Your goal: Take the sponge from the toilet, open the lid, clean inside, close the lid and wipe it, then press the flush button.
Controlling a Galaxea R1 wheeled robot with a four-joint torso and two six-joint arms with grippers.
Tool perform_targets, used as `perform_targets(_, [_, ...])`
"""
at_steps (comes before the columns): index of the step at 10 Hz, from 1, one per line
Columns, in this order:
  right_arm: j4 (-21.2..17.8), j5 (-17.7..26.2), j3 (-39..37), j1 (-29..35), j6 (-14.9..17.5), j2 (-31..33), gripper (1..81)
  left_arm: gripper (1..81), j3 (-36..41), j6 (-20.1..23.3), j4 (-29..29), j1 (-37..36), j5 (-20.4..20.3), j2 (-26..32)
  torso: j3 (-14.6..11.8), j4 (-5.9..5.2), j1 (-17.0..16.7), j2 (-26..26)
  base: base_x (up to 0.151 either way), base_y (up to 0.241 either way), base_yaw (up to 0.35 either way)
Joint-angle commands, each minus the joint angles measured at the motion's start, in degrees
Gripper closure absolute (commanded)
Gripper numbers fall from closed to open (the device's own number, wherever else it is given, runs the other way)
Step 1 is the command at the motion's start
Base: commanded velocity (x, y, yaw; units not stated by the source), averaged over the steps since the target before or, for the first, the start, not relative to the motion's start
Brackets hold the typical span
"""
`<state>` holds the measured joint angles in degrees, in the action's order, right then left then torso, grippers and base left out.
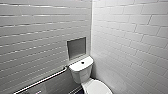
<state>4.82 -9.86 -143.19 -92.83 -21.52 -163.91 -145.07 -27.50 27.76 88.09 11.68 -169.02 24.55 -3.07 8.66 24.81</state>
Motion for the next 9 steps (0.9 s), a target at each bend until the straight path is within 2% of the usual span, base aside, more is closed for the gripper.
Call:
perform_targets(1, [1.1,5.0,-4.7,1.6,0.5,-3.6,81.1,1.0,0.2,7.7,-10.7,-3.5,1.1,0.7,0.0,0.00,0.0,0.0,0.000,0.000,0.000])
perform_targets(4, [1.0,9.6,-5.4,3.9,0.5,-4.4,81.1,1.0,-0.7,7.8,-10.2,-4.6,1.2,0.6,0.0,0.00,0.0,0.0,0.000,0.000,0.000])
perform_targets(7, [1.4,10.4,-7.9,4.0,1.5,-4.8,81.1,1.0,-0.7,7.9,-10.3,-4.5,1.0,0.3,0.0,0.00,0.0,0.0,0.000,0.000,0.000])
perform_targets(8, [1.1,10.3,-8.0,4.0,1.5,-4.8,81.1,1.0,-0.7,7.9,-10.4,-4.6,1.0,0.4,0.0,0.00,-3.7,-5.8,0.000,0.000,0.000])
perform_targets(9, [1.1,10.3,-7.6,4.0,1.5,-4.9,81.1,1.0,-0.7,7.9,-10.4,-4.6,1.0,0.4,0.0,0.00,-3.8,-5.8,0.000,0.000,0.000])
